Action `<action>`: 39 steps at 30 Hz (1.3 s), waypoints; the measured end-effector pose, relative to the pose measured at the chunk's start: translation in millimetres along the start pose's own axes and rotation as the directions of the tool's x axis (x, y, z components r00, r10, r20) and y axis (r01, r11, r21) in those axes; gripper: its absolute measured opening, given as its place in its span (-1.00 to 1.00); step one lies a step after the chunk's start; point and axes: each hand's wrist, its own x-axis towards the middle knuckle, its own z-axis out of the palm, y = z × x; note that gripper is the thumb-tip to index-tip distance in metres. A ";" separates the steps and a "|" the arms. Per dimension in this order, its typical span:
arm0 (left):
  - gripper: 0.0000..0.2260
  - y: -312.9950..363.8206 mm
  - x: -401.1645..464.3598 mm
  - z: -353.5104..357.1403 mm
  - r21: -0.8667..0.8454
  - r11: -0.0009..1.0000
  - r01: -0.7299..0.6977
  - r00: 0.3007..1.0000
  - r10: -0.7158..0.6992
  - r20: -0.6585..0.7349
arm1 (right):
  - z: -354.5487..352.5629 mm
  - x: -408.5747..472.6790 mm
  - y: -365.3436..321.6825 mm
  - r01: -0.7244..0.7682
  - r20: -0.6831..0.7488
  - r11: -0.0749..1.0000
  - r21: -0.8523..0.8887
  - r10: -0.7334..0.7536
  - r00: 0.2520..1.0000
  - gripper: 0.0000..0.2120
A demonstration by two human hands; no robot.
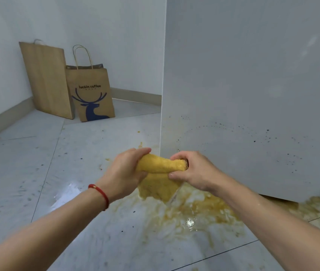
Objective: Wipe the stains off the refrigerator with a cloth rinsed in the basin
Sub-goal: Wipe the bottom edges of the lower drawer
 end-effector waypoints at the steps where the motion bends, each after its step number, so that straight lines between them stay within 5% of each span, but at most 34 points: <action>1: -0.56 1.8 1.5 3.3 0.137 0.990 -0.029 0.998 0.035 -0.044 | 2.8 1.3 -0.2 0.042 -0.044 0.984 -0.172 -0.051 0.998 -0.81; 4: -0.89 3.8 10.4 2.0 0.077 0.991 0.109 0.992 -0.103 -0.071 | -3.4 1.7 -0.9 0.121 -0.096 0.956 -0.266 -0.151 0.984 -0.90; 7: -0.84 3.1 23.6 -11.8 -0.347 0.880 0.323 0.946 -0.296 0.131 | -22.7 0.6 8.6 0.118 -0.041 0.981 0.155 -0.113 0.993 -0.75; 9: -0.80 12.5 31.8 -16.3 -0.612 0.711 0.346 0.937 -0.233 0.259 | -26.2 -3.9 15.4 0.041 0.053 0.758 0.651 -0.100 0.994 -0.52; 11: -0.83 29.0 38.9 -13.2 -0.753 0.558 0.349 0.933 -0.134 0.333 | -18.3 -14.6 18.2 -0.087 0.141 0.395 0.915 -0.110 0.984 -0.24; 12: -0.84 34.7 42.4 -8.4 -0.758 0.560 0.334 0.938 -0.121 0.324 | -10.1 -21.3 18.7 -0.153 0.187 0.252 0.956 -0.119 0.975 -0.17; 15: -0.82 44.0 55.4 10.9 -0.557 0.794 0.244 0.969 -0.183 0.163 | 12.6 -38.1 18.3 -0.266 0.256 -0.031 0.964 -0.175 0.951 -0.09; 17: -0.78 46.7 60.6 12.2 -0.396 0.900 0.183 0.982 -0.188 0.027 | 13.9 -44.4 7.4 -0.162 0.163 0.014 0.987 -0.023 0.986 -0.29; 18: -0.76 46.8 62.0 8.9 -0.362 0.920 0.152 0.983 -0.177 -0.039 | 9.6 -45.5 3.0 -0.081 0.073 0.130 0.988 0.063 0.995 -0.45; 21: -0.81 34.0 67.6 -5.7 -0.392 0.911 0.131 0.967 -0.205 -0.154 | -7.1 -50.9 -1.8 0.258 -0.377 0.628 0.735 0.062 0.924 -0.72; 23: -0.83 19.7 68.2 -12.5 -0.412 0.891 0.190 0.949 -0.274 -0.154 | -14.3 -48.3 -6.8 0.476 -0.632 0.849 0.230 -0.241 0.736 -0.61; 24: -0.83 13.2 67.0 -13.6 -0.417 0.882 0.222 0.940 -0.307 -0.148 | -15.4 -37.8 -5.8 0.500 -0.676 0.862 -0.086 -0.419 0.606 -0.54; 26: -0.82 2.5 64.7 -12.6 -0.436 0.857 0.273 0.921 -0.364 -0.138 | -17.3 -1.1 -5.1 0.341 -0.588 0.719 -0.606 -0.693 0.417 -0.44; 27: -0.82 -1.9 63.0 -11.1 -0.446 0.846 0.293 0.913 -0.386 -0.133 | -17.7 26.3 -1.3 0.221 -0.499 0.614 -0.757 -0.763 0.411 -0.40; 29: -0.83 -8.5 60.7 -7.8 -0.466 0.826 0.318 0.900 -0.417 -0.125 | -18.6 75.9 4.2 0.054 -0.301 0.393 -0.918 -0.780 0.548 -0.23; 31: -0.82 -12.7 59.4 -6.0 -0.474 0.818 0.327 0.893 -0.431 -0.128 | -11.5 111.1 16.1 0.058 -0.128 0.217 -0.974 -0.750 0.649 -0.13; 35: -0.80 -8.5 62.6 -4.8 -0.481 0.814 0.325 0.886 -0.441 -0.147 | 13.6 130.5 41.2 0.154 0.205 -0.136 -0.979 -0.698 0.686 -0.36; 39: -0.78 -8.5 62.1 -4.8 -0.442 0.848 0.294 0.908 -0.391 -0.147 | -31.3 99.7 90.5 -0.024 -0.099 0.101 -0.995 -0.850 0.517 -0.39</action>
